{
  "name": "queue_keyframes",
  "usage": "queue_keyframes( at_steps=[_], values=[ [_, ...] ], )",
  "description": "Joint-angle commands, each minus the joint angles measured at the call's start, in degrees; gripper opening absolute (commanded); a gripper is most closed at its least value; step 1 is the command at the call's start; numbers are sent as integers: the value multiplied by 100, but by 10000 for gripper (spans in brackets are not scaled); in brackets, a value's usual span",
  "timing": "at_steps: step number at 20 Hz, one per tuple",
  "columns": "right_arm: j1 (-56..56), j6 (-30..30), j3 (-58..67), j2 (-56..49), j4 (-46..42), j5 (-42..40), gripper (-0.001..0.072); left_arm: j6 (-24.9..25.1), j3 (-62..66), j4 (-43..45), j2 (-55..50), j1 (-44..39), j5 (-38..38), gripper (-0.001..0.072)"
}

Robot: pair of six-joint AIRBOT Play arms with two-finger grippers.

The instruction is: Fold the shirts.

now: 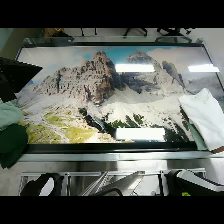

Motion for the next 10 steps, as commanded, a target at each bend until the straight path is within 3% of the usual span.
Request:
queue_keyframes(
  at_steps=[1, 3, 6, 10],
  values=[
    [-2, 57, -11, -17, 968, -721, 343, 7, -2, -2, -2, 0, 101, 12],
    [118, -286, -13, -22, 2273, -1239, 87, 7, -2, 2, -2, 2, 299, 12],
    [984, -549, -68, 9, 3165, -1823, 17, -173, -17, 55, -9, 2, 181, 12],
    [3687, -935, -1139, 470, 3023, -2640, 16, -476, -1434, 37, 520, -518, 168, 11]
  ],
)
